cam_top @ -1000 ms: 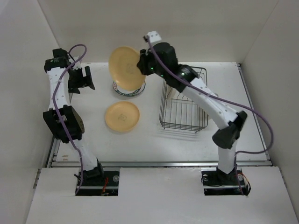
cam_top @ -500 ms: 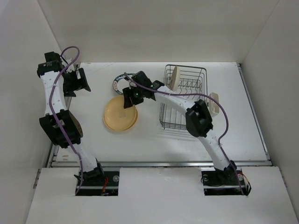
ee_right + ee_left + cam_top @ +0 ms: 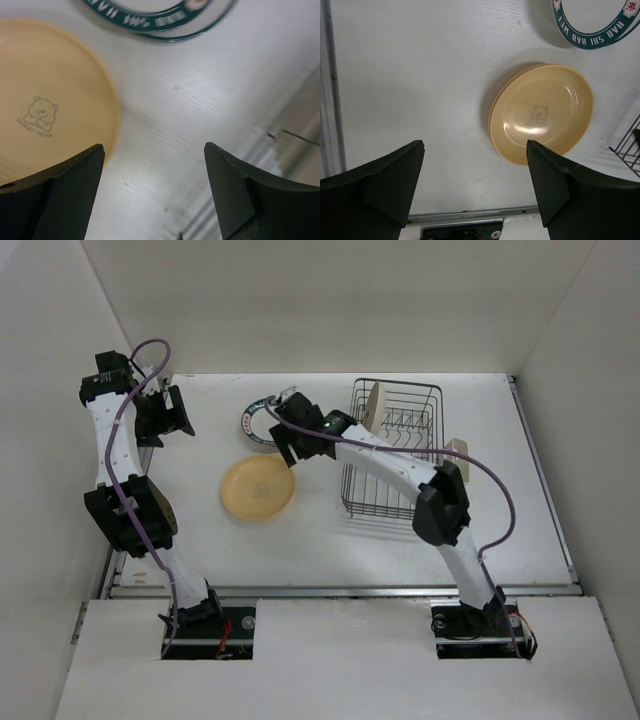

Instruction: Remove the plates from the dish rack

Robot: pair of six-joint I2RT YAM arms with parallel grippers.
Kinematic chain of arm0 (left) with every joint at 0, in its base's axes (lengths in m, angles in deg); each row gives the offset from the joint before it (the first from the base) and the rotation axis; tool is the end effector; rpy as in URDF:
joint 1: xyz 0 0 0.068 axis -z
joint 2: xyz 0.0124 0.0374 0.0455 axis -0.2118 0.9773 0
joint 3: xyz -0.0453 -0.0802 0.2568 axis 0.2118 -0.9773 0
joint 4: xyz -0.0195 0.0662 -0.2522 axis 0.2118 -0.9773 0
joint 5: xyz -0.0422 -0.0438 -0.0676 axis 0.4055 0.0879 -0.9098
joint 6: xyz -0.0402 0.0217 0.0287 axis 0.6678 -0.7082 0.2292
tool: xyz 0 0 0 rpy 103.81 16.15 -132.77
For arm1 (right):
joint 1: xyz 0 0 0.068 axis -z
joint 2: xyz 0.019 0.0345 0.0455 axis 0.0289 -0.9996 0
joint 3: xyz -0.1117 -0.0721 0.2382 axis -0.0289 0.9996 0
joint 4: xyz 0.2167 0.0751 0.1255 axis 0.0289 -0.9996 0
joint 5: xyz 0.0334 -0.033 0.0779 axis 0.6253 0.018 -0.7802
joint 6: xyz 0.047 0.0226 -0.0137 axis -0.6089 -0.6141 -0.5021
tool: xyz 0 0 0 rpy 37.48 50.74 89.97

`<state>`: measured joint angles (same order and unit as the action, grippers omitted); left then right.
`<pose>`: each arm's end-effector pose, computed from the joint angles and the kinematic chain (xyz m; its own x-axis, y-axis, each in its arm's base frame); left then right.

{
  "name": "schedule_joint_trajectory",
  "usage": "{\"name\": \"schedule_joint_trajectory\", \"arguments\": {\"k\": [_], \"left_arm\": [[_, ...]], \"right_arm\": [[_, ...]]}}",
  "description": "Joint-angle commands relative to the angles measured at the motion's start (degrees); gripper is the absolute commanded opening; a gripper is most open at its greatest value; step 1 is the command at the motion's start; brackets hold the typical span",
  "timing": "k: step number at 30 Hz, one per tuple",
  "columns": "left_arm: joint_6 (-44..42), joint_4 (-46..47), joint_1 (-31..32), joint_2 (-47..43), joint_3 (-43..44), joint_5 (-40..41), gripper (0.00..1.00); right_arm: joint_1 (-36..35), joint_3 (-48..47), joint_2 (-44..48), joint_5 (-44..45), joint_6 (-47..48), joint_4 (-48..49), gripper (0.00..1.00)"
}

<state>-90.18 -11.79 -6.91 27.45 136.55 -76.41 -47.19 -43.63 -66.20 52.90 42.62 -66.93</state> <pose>0.3637 0.1135 0.3561 -0.8109 -0.2053 -0.5479 -0.0764 0.9656 -0.2487 0.3436 0.3779 0.2618 -0.6017 -0.4509 -0.6593 -0.5148 0.8500 -0.1114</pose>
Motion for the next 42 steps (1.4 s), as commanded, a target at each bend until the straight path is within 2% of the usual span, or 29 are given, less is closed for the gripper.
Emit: {"name": "schedule_joint_trajectory", "arguments": {"k": [1, 4, 5, 7, 9, 11, 14, 17, 20, 23, 27, 32, 38, 42], "left_arm": [[-0.2, 0.4, -0.1, -3.8, -1.3, -1.0, 0.81], [-0.7, 1.0, -0.1, -4.4, -2.7, 0.2, 0.81], [-0.7, 1.0, -0.1, -4.4, -2.7, 1.1, 0.81], [-1.3, 1.0, -0.1, -5.1, -2.7, 2.3, 0.81], [-1.9, 1.0, -0.1, -5.7, -3.2, 3.7, 0.81], [-2.5, 1.0, -0.1, -6.3, -4.3, 4.2, 0.81], [-2.5, 2.3, -0.1, -7.6, -6.4, 4.2, 0.81], [-2.5, 2.3, -0.1, -7.6, -7.1, 3.7, 0.81], [-2.5, 2.3, -0.1, -8.1, -7.6, 3.7, 0.81], [-2.5, 2.3, -0.1, -8.1, -8.1, 3.7, 0.81], [-2.5, 2.3, -0.1, -8.7, -8.1, 4.3, 0.81], [-2.5, 2.3, -0.1, -8.7, -8.1, 4.3, 0.81], [-3.5, 1.7, -0.1, -7.5, -7.4, 1.5, 0.81], [-4.1, 0.6, 1.5, -6.9, -6.2, 0.4, 0.81]], "right_arm": [[1.4, -0.8, 14.7, 18.2, -2.5, 0.0, 0.87], [4.9, -0.8, 19.2, 24.9, -4.8, 0.5, 0.95], [5.9, -0.8, 19.2, 26.2, -4.8, -0.4, 0.95], [9.4, -2.8, 17.1, 29.8, -5.6, -5.7, 1.00], [12.0, -5.3, 14.3, 29.8, -8.2, -10.9, 1.00], [16.3, -6.7, 11.1, 23.4, -9.0, -15.2, 1.00], [20.0, -4.8, 9.7, 16.2, -11.0, -14.3, 1.00], [20.6, -0.3, 9.7, 9.7, -11.0, -8.6, 1.00], [20.6, 2.3, 11.7, 7.8, -11.5, -5.1, 1.00], [20.6, 4.5, 12.8, 9.9, -11.6, -2.4, 0.99], [20.6, 3.3, 11.6, 16.3, -12.3, -5.8, 0.99], [21.2, 3.9, 13.3, 18.3, -12.3, -5.8, 0.99], [21.2, 6.8, 17.6, 8.7, -10.6, -0.7, 0.96], [20.1, 9.5, 21.0, 5.6, -8.0, 3.9, 0.96]]}}
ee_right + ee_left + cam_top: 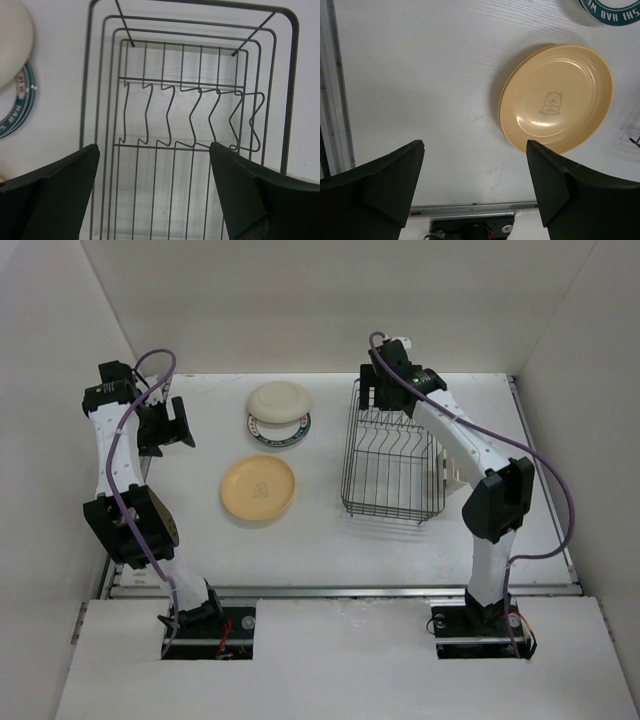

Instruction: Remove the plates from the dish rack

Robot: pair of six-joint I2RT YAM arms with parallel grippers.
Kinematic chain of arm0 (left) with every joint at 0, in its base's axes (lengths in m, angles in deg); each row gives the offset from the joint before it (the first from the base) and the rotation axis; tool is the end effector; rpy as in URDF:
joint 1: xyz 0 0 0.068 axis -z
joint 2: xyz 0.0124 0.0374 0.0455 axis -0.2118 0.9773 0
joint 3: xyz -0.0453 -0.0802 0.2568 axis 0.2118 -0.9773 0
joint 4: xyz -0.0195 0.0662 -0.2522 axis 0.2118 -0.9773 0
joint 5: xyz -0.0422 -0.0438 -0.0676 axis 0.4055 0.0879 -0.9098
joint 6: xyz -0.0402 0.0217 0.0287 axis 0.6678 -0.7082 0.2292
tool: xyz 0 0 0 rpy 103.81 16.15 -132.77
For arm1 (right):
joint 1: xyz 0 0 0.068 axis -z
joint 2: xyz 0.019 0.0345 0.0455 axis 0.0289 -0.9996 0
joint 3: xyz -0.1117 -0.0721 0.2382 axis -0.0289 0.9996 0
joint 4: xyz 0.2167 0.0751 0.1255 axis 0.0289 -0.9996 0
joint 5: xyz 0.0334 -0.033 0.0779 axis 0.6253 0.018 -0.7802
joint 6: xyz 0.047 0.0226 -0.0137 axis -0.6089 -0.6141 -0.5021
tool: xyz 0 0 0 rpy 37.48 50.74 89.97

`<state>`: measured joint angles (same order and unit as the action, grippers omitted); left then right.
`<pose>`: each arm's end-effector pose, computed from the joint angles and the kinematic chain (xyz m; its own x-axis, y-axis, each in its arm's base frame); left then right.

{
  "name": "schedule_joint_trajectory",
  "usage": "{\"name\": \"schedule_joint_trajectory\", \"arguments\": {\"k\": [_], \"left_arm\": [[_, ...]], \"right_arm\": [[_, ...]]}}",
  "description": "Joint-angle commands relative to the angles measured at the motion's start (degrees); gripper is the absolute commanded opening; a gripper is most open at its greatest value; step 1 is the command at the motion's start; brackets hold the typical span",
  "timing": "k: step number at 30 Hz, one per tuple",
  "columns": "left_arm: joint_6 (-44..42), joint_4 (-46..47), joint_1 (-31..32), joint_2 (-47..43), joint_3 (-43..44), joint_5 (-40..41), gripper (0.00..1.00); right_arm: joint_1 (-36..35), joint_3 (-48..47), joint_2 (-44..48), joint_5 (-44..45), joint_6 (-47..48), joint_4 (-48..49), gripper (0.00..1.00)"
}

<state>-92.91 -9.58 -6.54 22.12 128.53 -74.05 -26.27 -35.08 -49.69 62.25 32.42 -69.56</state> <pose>0.3439 0.1056 0.3487 -0.8220 -0.1545 -0.5481 -0.0564 0.9798 -0.1916 0.4012 0.1952 0.3450 -0.6448 0.0000 -0.7644 0.0659 0.9963 -0.0555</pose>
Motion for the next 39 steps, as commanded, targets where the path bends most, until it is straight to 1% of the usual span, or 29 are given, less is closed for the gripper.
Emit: {"name": "schedule_joint_trajectory", "arguments": {"k": [1, 2, 4, 5, 6, 7, 8, 9, 10, 11, 12, 13, 14, 17, 20, 25, 26, 27, 32, 37, 39], "left_arm": [[-2.3, -2.1, 2.0, -1.6, 2.4, -2.0, 0.81], [-2.9, -2.2, 2.8, -1.6, 2.4, -3.4, 0.81], [-5.7, -2.2, 7.2, -0.4, 4.0, -6.0, 0.81], [-7.0, -2.2, 7.3, -0.4, 4.0, -6.0, 0.81], [-8.4, -1.6, 8.8, 0.3, 4.8, -5.3, 0.81], [-9.9, 0.6, 12.2, 1.0, 4.8, -4.0, 0.81], [-13.7, 2.1, 14.1, 1.0, 5.5, -2.2, 0.82], [-16.2, 4.0, 16.1, 1.8, 5.5, 2.9, 0.82], [-19.2, 6.0, 20.1, 2.5, 5.0, 5.5, 0.84], [-22.5, 10.6, 22.2, 2.5, 4.4, 8.2, 0.85], [-25.9, 12.9, 23.9, 3.1, 3.6, 12.1, 0.85], [-32.5, 15.1, 25.5, 3.8, 1.8, 13.5, 0.87], [-35.3, 19.4, 28.2, 3.8, 0.8, 14.8, 0.88], [-43.1, 23.9, 32.1, 8.3, 0.3, 19.4, 0.90], [-46.2, 25.2, 33.9, 13.3, 2.5, 20.8, 0.90], [-52.7, 26.1, 36.4, 17.9, 2.5, 22.7, 0.90], [-52.7, 27.2, 37.2, 17.9, 2.5, 24.4, 0.90], [-52.7, 30.3, 37.8, 18.8, 1.8, 26.5, 0.90], [-51.4, 38.2, 38.4, 20.9, 1.3, 29.9, 0.90], [-52.1, 40.5, 38.9, 21.5, -0.4, 30.4, 0.89], [-53.4, 38.1, 38.9, 23.3, 0.2, 30.4, 0.89]], "right_arm": [[-0.8, 0.9, 5.3, -4.3, 2.9, 6.6, 0.96], [-1.3, 0.9, 5.3, -5.0, 2.9, 7.2, 0.96], [-1.3, 0.9, 6.5, -7.9, 2.9, 8.0, 0.96], [-1.3, 0.9, 6.5, -7.9, 2.9, 8.0, 0.96], [-1.3, 1.6, 7.4, -8.9, 2.9, 9.7, 0.96], [-1.3, 2.9, 8.5, -8.9, 2.4, 10.6, 0.96], [-1.3, 3.6, 9.2, -9.6, 2.3, 11.6, 0.96], [-1.3, 4.3, 9.8, -9.6, 2.3, 12.4, 0.96], [-1.3, 4.8, 9.8, -10.2, 2.3, 13.2, 0.96], [-1.3, 4.8, 10.6, -10.2, 2.3, 13.8, 0.96], [-1.3, 4.8, 10.6, -10.8, 2.3, 13.8, 0.96], [-1.3, 4.8, 10.6, -10.8, 2.3, 13.8, 0.96], [-1.3, 5.4, 11.2, -10.8, 2.3, 13.8, 0.96], [-1.3, 7.7, 11.7, -10.8, 2.3, 13.8, 0.96], [-1.3, 9.8, 12.7, -10.3, 2.3, 14.4, 0.96], [-1.3, 10.9, 12.7, -8.6, 3.7, 14.4, 0.96], [-1.3, 10.9, 12.7, -8.0, 4.3, 14.4, 0.96], [-1.3, 11.5, 12.7, -8.0, 4.3, 14.4, 0.96], [-1.3, 12.0, 12.7, -9.0, 4.3, 14.4, 0.96], [-1.3, 12.5, 12.2, -9.0, 4.8, 14.4, 0.96], [-1.3, 12.5, 12.2, -8.3, 5.3, 14.4, 0.96]]}}
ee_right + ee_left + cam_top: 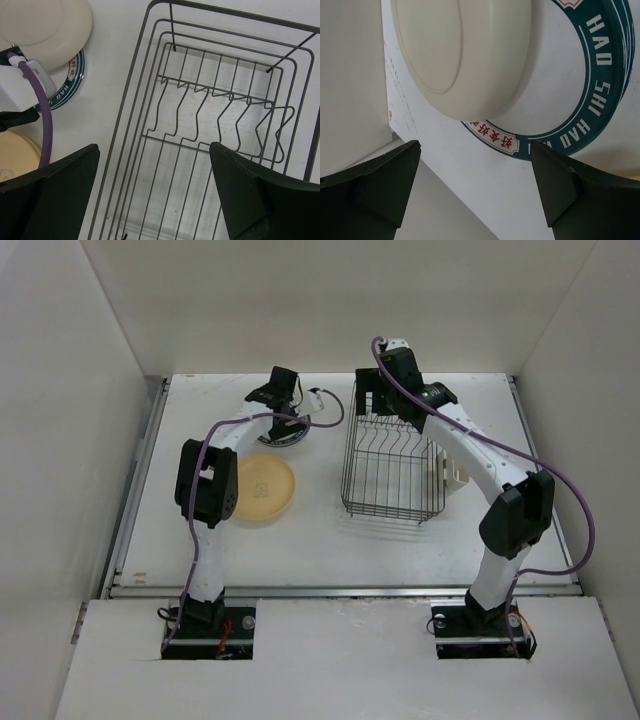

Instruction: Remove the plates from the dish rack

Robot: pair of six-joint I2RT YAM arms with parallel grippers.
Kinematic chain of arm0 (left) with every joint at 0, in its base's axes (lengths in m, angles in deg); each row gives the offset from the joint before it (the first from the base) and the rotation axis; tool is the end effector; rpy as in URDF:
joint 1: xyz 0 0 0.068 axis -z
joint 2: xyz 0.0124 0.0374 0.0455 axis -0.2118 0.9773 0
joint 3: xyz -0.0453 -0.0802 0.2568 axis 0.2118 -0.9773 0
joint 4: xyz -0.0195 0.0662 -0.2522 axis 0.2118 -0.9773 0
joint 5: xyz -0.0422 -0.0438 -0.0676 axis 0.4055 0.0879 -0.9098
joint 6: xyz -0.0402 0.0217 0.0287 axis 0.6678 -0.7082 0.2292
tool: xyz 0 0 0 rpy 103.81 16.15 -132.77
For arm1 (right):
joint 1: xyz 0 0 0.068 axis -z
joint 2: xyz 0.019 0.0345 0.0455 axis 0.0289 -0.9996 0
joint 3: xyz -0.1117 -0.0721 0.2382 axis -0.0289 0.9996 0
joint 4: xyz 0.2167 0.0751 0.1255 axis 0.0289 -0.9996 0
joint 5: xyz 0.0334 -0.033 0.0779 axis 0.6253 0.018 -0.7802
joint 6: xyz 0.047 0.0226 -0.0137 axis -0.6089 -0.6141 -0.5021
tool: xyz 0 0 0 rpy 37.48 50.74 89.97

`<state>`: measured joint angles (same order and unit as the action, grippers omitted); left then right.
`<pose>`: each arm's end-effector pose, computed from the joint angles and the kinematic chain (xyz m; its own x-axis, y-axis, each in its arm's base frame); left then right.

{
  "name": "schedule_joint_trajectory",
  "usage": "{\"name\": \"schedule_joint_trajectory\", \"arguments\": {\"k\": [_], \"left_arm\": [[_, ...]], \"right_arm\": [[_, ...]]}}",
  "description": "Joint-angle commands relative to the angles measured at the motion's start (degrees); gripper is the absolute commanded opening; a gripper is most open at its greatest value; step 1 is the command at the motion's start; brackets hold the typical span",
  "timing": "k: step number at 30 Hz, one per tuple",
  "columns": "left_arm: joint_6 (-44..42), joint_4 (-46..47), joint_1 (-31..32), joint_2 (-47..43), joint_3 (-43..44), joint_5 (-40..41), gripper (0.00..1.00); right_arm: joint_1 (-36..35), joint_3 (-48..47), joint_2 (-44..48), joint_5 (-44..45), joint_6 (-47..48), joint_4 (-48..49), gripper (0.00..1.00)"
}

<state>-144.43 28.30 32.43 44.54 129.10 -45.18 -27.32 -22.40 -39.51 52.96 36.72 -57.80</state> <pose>0.4598 -0.1616 0.2368 -0.1570 0.9500 -0.2697 0.6487 0.3052 0.6972 0.3698 0.1933 0.3613 -0.5683 -0.0258 -0.8224 -0.1206 0.9913 0.0523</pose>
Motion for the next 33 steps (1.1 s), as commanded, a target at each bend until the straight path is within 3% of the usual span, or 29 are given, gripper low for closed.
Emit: {"name": "schedule_joint_trajectory", "arguments": {"k": [1, 6, 12, 17, 24, 30, 31, 33], "left_arm": [[-1.8, 0.2, -0.1, 1.4, -0.3, 1.5, 0.89], [-2.5, -1.4, 0.4, 3.4, 1.0, 0.8, 0.89], [-1.7, 11.4, 1.1, 4.6, -1.0, 7.1, 0.89], [-8.2, 30.3, 2.7, 3.9, -12.7, 12.1, 0.87], [-6.9, 32.1, 2.7, 8.9, -10.0, 16.4, 0.78], [-6.4, 29.9, 2.7, 11.4, -5.1, 19.0, 0.46], [-6.4, 29.9, 2.7, 11.4, -5.1, 19.0, 0.26], [-5.3, 30.5, 2.7, 9.9, -5.8, 20.2, 0.09]], "right_arm": [[-0.3, -0.1, 1.5, 1.5, 1.0, 2.6, 0.96], [0.2, -2.3, 0.9, 2.8, 2.2, 1.6, 0.96], [0.2, -3.0, 0.4, 2.8, 2.7, 1.6, 0.96], [0.2, -3.5, -0.2, 2.8, 3.3, 1.6, 0.96], [0.2, -4.0, -0.2, 2.3, 4.4, 1.6, 0.96], [0.2, -4.5, -0.2, 2.3, 4.9, 1.6, 0.96], [0.2, -4.5, -0.2, 2.3, 4.9, 1.6, 0.96], [0.2, -4.5, -0.2, 2.3, 4.9, 1.6, 0.96]]}}
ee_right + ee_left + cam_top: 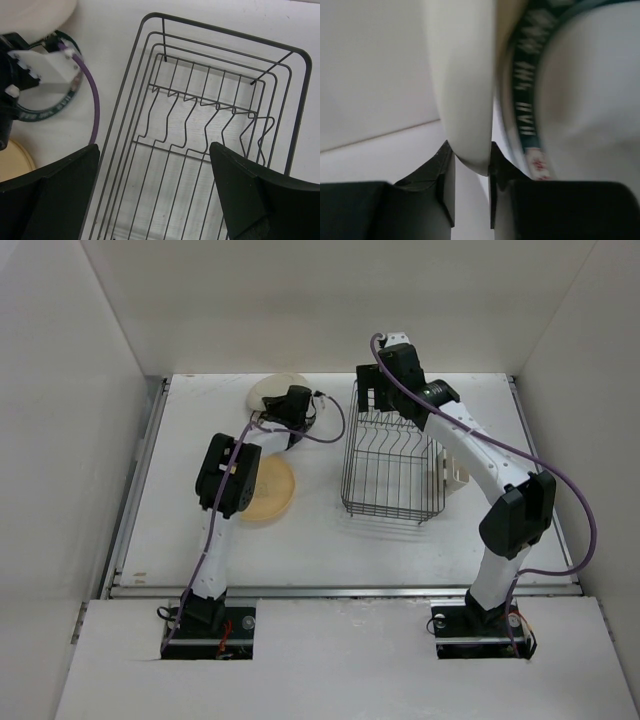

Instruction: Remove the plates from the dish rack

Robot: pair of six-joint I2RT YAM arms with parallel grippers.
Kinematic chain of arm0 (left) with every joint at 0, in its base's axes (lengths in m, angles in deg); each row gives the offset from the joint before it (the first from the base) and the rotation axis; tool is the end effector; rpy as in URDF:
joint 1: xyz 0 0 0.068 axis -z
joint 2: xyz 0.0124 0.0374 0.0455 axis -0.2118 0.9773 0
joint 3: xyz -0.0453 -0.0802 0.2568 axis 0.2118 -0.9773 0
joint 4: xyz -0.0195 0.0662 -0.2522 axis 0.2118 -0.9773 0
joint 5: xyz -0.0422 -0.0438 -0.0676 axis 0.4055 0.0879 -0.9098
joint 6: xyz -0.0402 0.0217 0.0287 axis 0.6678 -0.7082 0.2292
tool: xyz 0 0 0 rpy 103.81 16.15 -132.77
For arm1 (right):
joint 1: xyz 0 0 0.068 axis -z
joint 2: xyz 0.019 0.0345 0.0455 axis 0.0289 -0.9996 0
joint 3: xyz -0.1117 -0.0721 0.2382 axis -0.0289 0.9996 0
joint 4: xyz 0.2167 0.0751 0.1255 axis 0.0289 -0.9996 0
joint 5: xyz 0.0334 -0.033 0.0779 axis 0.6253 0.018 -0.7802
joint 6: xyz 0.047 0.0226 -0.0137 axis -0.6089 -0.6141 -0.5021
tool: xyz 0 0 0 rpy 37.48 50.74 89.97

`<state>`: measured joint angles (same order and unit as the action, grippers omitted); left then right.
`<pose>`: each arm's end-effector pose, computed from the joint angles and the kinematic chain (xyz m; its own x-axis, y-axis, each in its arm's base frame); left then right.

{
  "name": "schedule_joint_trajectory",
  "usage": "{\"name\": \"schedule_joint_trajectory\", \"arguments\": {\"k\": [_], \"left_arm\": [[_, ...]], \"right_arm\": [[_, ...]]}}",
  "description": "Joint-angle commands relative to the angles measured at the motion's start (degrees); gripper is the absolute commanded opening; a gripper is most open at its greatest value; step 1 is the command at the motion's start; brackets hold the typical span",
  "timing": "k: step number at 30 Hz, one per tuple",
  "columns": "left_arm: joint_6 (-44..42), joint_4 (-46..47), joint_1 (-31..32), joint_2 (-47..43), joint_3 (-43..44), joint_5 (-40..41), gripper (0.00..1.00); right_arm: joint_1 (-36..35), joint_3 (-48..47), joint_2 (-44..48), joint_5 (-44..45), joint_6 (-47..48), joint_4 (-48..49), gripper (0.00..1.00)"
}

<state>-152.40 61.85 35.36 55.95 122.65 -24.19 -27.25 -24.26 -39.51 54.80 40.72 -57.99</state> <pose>0.4866 -0.1871 0.1565 -0.2624 0.9559 -0.1319 0.3405 0.2196 0.9142 0.3702 0.1917 0.3721 -0.5322 -0.0817 -0.8427 -0.1325 0.9911 -0.0124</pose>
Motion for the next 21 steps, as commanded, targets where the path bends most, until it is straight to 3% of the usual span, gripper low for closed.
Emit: {"name": "schedule_joint_trajectory", "arguments": {"k": [1, 6, 16, 19, 21], "left_arm": [[2.7, -3.1, -0.2, -2.6, 0.7, -0.8, 0.03], [5.3, -3.7, -0.2, -5.4, 0.7, 1.3, 0.00], [7.8, -0.4, -1.4, -6.8, 9.1, 10.1, 0.00], [11.5, -5.3, -2.7, -6.8, 15.3, 12.0, 0.00], [18.2, -10.1, -3.5, -9.4, 18.1, 12.0, 0.00]], "right_arm": [[0.2, -2.1, 0.4, 0.4, 0.9, 1.8, 0.96], [0.2, -2.1, 0.4, -0.2, 0.9, 1.8, 0.96], [0.2, -1.5, 1.6, -1.2, 0.4, 1.8, 0.96], [0.2, -0.8, 2.7, -1.4, 0.4, 1.8, 0.96], [0.2, -0.1, 3.3, -2.7, 0.4, 1.8, 0.96]]}}
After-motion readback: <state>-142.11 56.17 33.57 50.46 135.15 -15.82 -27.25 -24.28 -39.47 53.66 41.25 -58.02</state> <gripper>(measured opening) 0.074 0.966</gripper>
